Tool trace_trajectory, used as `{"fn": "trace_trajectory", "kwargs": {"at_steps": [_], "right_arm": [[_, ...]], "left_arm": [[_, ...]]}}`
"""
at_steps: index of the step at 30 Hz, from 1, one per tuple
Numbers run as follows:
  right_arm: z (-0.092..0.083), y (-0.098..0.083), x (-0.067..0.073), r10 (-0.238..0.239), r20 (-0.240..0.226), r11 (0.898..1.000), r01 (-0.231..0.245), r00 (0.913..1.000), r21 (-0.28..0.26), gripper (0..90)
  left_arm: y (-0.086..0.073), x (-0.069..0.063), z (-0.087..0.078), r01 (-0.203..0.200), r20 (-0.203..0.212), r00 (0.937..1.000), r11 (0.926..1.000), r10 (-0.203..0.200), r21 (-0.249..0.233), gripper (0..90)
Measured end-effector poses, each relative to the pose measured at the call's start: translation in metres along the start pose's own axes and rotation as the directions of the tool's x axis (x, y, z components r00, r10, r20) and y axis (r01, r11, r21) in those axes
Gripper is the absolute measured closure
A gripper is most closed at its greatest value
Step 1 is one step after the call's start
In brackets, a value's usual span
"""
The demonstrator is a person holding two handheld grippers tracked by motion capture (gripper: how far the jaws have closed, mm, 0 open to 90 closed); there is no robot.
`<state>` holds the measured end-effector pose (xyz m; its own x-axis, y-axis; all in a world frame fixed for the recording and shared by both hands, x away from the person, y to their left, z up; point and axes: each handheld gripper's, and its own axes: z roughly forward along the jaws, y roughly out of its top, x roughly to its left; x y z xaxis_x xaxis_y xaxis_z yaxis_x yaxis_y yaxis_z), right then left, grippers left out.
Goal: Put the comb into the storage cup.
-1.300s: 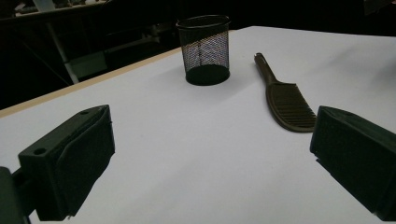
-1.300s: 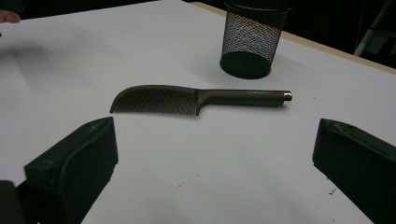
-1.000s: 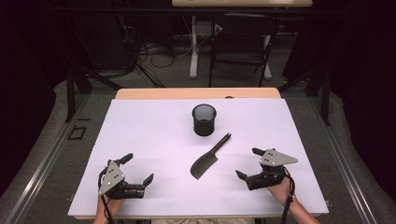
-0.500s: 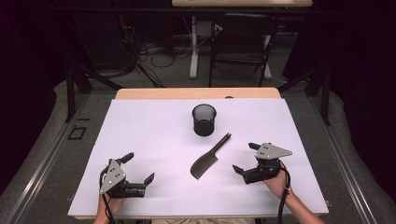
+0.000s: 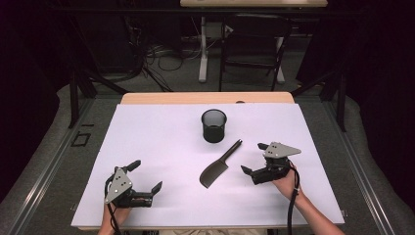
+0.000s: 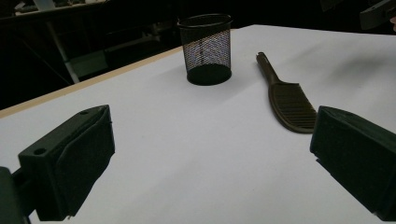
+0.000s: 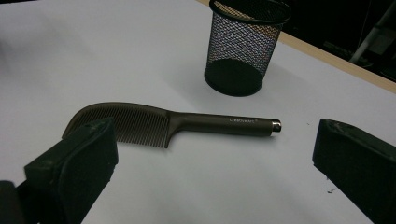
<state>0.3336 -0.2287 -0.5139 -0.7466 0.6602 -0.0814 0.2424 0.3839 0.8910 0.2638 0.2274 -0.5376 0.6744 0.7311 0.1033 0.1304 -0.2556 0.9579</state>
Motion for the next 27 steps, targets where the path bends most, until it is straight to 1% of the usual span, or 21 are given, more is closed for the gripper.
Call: {"fn": "trace_trajectory", "kwargs": {"at_steps": [13,27], "right_arm": [[0.015,0.006,-0.013,0.012,0.006,1.0,-0.012,0.9999,0.022,0.0],[0.037,0.018,-0.028,0.025,0.018,0.999,-0.025,0.9995,0.022,0.0]], "left_arm": [[0.0,0.0,0.0,0.0,0.001,1.0,1.0,0.0,0.001,0.1],[0.0,0.001,0.0,0.0,0.0,1.0,1.0,0.0,0.0,0.1]]}}
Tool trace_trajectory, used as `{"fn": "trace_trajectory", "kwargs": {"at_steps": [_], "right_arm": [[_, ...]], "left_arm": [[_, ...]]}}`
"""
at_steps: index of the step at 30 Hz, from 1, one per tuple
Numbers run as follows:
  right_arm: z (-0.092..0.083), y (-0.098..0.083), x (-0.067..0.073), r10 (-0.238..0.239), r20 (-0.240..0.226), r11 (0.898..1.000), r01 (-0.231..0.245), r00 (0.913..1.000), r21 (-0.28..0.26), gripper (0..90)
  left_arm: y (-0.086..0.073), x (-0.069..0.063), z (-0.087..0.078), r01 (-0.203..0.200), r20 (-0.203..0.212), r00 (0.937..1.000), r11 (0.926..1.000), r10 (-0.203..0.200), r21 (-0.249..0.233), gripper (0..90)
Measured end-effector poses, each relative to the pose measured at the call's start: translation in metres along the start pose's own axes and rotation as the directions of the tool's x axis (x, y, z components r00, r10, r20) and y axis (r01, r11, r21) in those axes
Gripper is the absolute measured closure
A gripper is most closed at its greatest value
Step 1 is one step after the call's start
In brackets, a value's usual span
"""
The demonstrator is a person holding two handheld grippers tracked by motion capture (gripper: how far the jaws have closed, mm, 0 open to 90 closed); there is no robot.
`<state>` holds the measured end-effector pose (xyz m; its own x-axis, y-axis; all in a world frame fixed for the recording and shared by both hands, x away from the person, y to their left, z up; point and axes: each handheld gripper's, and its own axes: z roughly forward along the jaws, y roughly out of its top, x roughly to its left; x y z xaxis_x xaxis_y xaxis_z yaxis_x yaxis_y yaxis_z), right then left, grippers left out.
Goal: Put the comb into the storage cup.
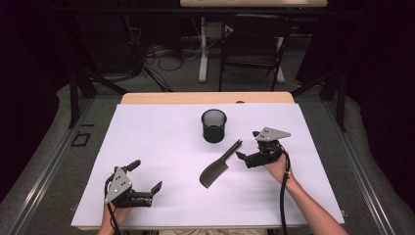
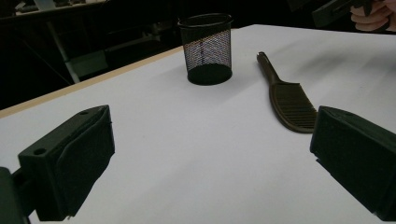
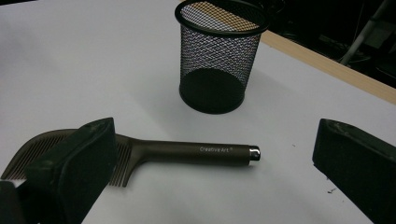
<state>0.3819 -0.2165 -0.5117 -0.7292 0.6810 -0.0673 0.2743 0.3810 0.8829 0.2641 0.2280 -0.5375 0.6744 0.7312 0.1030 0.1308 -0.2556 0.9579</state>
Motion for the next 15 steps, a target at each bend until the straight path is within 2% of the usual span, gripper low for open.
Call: {"fn": "trace_trajectory", "kwargs": {"at_steps": [15], "right_arm": [[0.023,0.004,-0.018,0.032,0.019,0.999,-0.033,0.9993,0.018,0.0]], "left_arm": [[0.0,0.0,0.001,0.005,0.001,1.0,1.0,-0.005,-0.002,0.0]]}}
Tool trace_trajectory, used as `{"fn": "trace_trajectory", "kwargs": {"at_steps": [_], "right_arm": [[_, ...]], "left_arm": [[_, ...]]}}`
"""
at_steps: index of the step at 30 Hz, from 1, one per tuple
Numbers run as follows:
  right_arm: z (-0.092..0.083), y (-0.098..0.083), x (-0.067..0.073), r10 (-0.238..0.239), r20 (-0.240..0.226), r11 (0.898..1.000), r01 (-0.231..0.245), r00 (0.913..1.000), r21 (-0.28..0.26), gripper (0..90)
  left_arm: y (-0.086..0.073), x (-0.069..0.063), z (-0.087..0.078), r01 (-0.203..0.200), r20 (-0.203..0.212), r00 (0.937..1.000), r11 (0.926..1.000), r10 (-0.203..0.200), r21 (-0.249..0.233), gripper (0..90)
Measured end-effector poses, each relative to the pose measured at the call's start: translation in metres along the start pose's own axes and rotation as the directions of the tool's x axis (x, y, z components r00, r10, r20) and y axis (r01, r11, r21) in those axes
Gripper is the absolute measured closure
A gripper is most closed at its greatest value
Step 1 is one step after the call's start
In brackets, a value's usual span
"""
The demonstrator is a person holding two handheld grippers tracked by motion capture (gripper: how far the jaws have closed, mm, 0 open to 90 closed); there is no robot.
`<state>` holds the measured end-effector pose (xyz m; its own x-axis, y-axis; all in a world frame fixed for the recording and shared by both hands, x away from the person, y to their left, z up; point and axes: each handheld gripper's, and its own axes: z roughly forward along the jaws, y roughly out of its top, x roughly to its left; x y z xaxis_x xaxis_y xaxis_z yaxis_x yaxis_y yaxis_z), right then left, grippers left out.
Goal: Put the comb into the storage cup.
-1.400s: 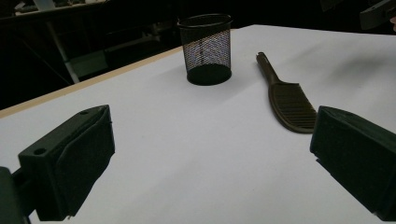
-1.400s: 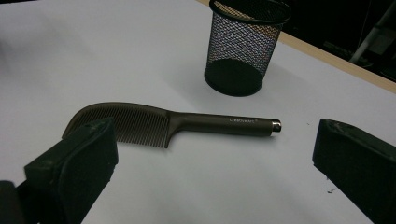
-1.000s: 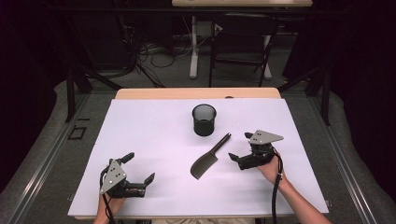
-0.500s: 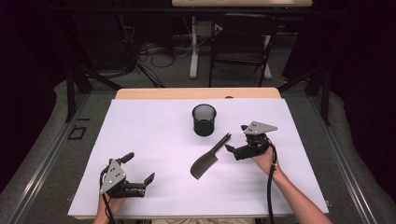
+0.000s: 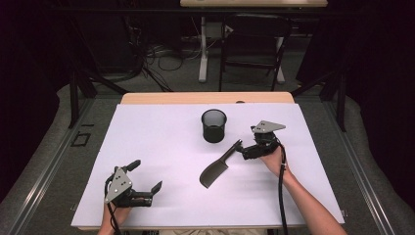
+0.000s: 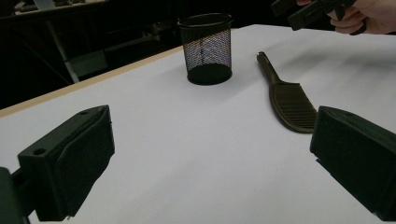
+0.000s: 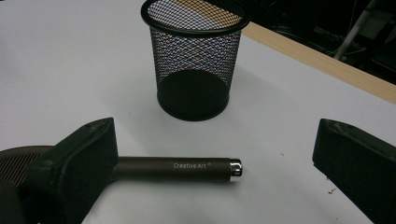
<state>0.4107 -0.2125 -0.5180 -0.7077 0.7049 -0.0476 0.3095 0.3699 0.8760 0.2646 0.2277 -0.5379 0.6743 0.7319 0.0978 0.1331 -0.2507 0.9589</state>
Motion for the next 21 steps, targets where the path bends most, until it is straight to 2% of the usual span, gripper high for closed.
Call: {"fn": "trace_trajectory", "kwargs": {"at_steps": [12,15,16,17,18,20,21], "right_arm": [[0.017,0.006,-0.01,0.02,0.006,1.0,-0.02,0.9998,0.005,1.3],[0.021,0.008,-0.012,0.023,0.01,1.0,-0.023,0.9997,0.011,4.0],[0.023,0.008,-0.014,0.025,0.01,1.0,-0.025,0.9996,0.015,10.0],[0.023,0.008,-0.014,0.025,0.01,1.0,-0.025,0.9996,0.015,10.0],[0.026,0.007,-0.015,0.021,0.018,1.0,-0.022,0.9996,0.021,15.3],[0.027,0.007,-0.015,0.022,0.019,0.999,-0.023,0.9996,0.027,17.0],[0.029,0.006,-0.014,0.017,0.026,0.999,-0.018,0.9995,0.045,26.7]], "left_arm": [[0.0,0.0,0.0,-0.002,0.001,1.0,1.0,0.002,0.003,0.0],[0.0,0.0,0.0,-0.003,0.0,1.0,1.0,0.003,0.002,0.0],[0.0,0.0,0.0,-0.001,0.0,1.0,1.0,0.001,0.0,0.0],[0.0,0.001,0.0,-0.001,-0.001,1.0,1.0,0.001,0.002,0.0],[0.0,0.001,0.0,-0.002,-0.001,1.0,1.0,0.002,0.002,0.0],[0.0,0.001,0.0,-0.001,0.0,1.0,1.0,0.001,0.002,0.0],[0.0,0.001,0.0,-0.002,0.0,1.0,1.0,0.002,0.002,0.0]]}}
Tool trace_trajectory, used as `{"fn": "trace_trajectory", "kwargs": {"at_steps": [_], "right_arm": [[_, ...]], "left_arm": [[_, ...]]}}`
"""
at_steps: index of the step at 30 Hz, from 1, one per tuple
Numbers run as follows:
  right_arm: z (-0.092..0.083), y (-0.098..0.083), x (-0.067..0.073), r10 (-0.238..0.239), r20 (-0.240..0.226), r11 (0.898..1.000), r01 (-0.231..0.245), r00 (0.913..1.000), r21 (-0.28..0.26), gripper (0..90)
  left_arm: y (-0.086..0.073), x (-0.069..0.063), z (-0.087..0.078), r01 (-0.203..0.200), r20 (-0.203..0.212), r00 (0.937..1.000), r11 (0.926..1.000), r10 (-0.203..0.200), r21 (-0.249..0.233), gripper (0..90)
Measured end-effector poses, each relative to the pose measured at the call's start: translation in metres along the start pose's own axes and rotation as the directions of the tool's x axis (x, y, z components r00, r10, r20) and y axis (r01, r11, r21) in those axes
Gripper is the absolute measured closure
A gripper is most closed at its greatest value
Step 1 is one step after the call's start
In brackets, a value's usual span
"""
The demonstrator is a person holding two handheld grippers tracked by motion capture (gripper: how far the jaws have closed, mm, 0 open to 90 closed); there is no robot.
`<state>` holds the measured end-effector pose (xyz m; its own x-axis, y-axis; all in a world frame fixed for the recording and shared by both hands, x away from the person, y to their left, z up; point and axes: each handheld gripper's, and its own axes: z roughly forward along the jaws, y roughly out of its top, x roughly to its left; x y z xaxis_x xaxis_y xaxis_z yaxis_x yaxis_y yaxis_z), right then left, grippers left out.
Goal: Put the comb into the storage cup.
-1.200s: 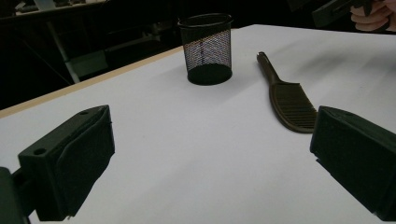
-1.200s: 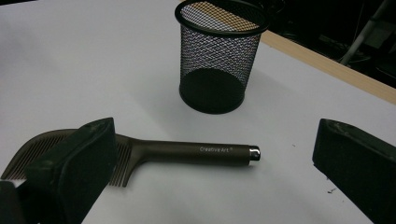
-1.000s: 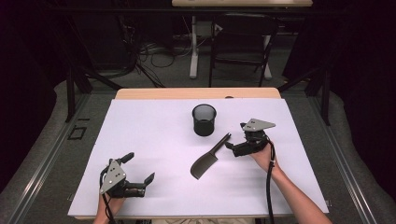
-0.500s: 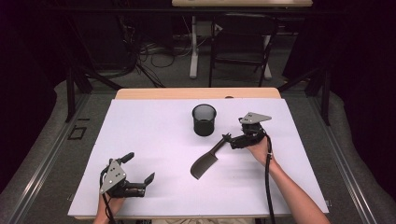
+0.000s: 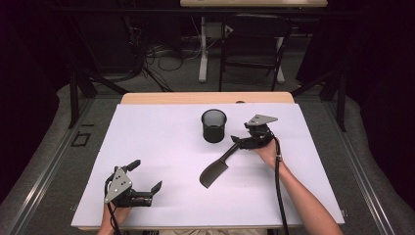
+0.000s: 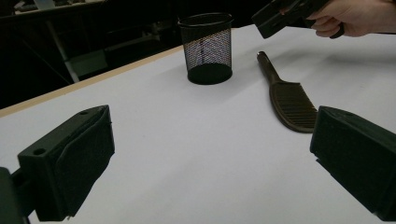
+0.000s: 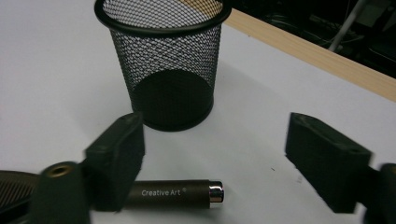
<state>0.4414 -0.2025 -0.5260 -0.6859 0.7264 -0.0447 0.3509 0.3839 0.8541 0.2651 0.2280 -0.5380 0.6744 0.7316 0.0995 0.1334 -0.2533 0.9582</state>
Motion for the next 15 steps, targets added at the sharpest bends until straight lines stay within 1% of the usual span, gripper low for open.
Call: {"fn": "trace_trajectory", "kwargs": {"at_steps": [1,2,3,4,5,7,8,9,10,11,12,14,15], "right_arm": [[0.0,0.0,0.0,0.0,0.0,1.0,0.0,1.0,0.0,26.7],[0.001,0.0,0.0,-0.006,-0.006,1.0,0.006,1.0,0.003,30.5],[0.002,0.0,0.001,-0.009,-0.009,1.0,0.009,0.9999,0.009,36.8],[0.003,0.0,0.001,-0.016,-0.007,1.0,0.017,0.9998,0.012,45.9],[0.004,-0.001,0.001,-0.023,-0.012,1.0,0.023,0.9997,0.013,48.2],[0.006,-0.001,0.003,-0.029,-0.021,0.999,0.03,0.9994,0.026,62.3],[0.007,-0.002,0.003,-0.038,-0.026,0.998,0.039,0.9989,0.039,67.2],[0.009,-0.002,0.004,-0.045,-0.027,0.997,0.047,0.9986,0.053,77.6],[0.009,-0.002,0.004,-0.045,-0.027,0.997,0.047,0.9986,0.053,77.6],[0.01,-0.002,0.005,-0.052,-0.021,0.997,0.054,0.9984,0.057,81.8],[0.012,-0.003,0.005,-0.058,-0.009,0.996,0.058,0.9983,0.068,88.5],[0.014,-0.003,0.005,-0.064,-0.002,0.995,0.064,0.9979,0.075,90.0],[0.014,-0.004,0.005,-0.071,0.002,0.994,0.07,0.9975,0.089,90.0]], "left_arm": [[0.0,0.0,0.0,0.001,-0.001,1.0,1.0,-0.001,0.0,0.0],[0.0,0.0,0.0,0.0,-0.001,1.0,1.0,0.0,0.001,0.0],[0.0,0.0,0.0,-0.001,0.001,1.0,1.0,0.001,0.001,0.0],[0.0,0.0,0.001,0.0,0.002,1.0,1.0,0.0,0.003,0.0],[0.0,0.0,0.001,0.001,0.001,1.0,1.0,-0.001,0.004,0.0],[0.0,0.0,0.001,0.001,0.002,1.0,1.0,-0.001,0.005,0.0],[0.0,0.0,0.001,0.0,0.001,1.0,1.0,0.0,0.006,0.0],[0.0,0.0,0.001,0.0,0.001,1.0,1.0,0.0,0.007,0.0],[0.0,0.0,0.001,0.001,0.001,1.0,1.0,-0.001,0.006,0.0],[0.0,0.0,0.001,0.0,0.0,1.0,1.0,0.0,0.008,0.0],[0.0,0.0,0.001,0.001,0.0,1.0,1.0,-0.001,0.008,0.0],[0.0,0.0,0.001,0.0,0.0,1.0,1.0,0.0,0.009,0.0],[0.0,0.0,0.001,-0.001,0.0,1.0,1.0,0.001,0.009,0.0]]}}
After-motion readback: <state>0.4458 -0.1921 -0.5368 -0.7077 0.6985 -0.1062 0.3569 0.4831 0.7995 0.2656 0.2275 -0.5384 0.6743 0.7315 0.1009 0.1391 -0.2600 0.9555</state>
